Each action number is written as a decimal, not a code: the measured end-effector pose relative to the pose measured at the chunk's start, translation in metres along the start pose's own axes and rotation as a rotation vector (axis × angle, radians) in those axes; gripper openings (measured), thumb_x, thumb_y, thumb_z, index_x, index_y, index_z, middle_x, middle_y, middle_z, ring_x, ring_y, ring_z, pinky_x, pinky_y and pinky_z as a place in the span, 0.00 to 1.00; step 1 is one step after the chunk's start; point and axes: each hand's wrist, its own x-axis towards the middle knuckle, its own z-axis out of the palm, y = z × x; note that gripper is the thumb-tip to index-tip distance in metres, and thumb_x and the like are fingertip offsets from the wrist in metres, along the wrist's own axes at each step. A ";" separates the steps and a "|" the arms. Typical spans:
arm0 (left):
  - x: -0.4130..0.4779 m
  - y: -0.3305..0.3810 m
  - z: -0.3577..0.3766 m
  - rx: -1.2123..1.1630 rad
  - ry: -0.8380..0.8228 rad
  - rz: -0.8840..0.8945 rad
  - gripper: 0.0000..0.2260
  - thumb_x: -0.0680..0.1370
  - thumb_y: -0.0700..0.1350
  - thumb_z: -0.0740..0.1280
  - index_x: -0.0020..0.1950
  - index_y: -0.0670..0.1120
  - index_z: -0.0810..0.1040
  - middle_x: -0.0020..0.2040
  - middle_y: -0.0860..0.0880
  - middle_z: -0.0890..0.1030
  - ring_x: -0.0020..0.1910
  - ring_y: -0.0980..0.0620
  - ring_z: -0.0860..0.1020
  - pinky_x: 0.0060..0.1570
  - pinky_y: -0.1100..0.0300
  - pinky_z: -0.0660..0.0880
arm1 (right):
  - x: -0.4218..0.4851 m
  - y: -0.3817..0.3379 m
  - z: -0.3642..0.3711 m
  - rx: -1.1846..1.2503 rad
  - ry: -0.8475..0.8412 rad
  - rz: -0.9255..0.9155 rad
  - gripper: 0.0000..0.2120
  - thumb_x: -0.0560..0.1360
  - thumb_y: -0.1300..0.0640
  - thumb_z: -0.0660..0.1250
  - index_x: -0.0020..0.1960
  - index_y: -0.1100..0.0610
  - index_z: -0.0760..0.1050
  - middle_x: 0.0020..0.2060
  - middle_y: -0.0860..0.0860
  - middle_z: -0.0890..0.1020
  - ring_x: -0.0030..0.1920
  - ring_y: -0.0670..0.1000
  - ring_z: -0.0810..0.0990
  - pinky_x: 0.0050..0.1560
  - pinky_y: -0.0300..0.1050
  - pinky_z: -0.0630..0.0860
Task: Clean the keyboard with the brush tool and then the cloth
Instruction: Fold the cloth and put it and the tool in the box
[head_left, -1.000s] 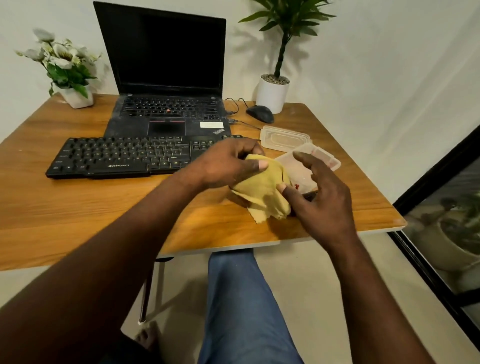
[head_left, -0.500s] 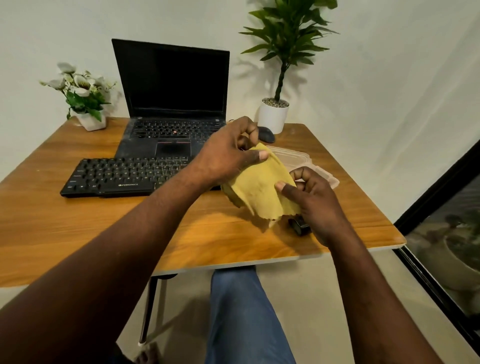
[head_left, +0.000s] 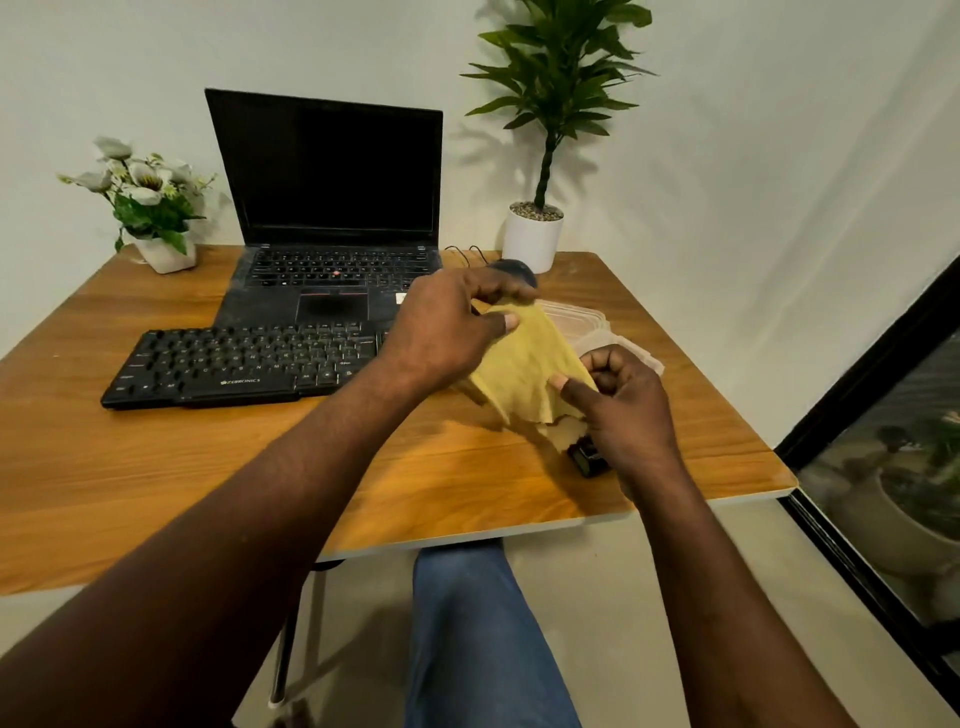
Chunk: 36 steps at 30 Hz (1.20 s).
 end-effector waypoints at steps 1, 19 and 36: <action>0.000 -0.002 0.000 0.041 0.023 -0.004 0.16 0.77 0.46 0.76 0.63 0.59 0.82 0.51 0.62 0.82 0.46 0.70 0.77 0.47 0.69 0.74 | 0.000 0.000 -0.001 0.005 0.028 0.003 0.07 0.75 0.55 0.77 0.49 0.51 0.79 0.44 0.49 0.85 0.47 0.53 0.85 0.42 0.53 0.83; -0.017 -0.040 0.006 -0.725 -0.328 -0.437 0.10 0.79 0.41 0.72 0.59 0.42 0.84 0.53 0.46 0.87 0.48 0.55 0.85 0.43 0.64 0.80 | 0.002 -0.009 0.003 0.261 -0.006 0.053 0.04 0.80 0.60 0.68 0.53 0.52 0.79 0.52 0.53 0.84 0.53 0.56 0.82 0.48 0.54 0.79; -0.015 -0.013 0.001 -0.398 -0.137 -0.165 0.11 0.76 0.31 0.72 0.51 0.46 0.86 0.51 0.52 0.87 0.52 0.51 0.85 0.54 0.52 0.83 | 0.014 -0.008 -0.011 0.153 0.094 0.027 0.08 0.82 0.52 0.69 0.45 0.43 0.80 0.46 0.52 0.85 0.46 0.55 0.83 0.41 0.52 0.79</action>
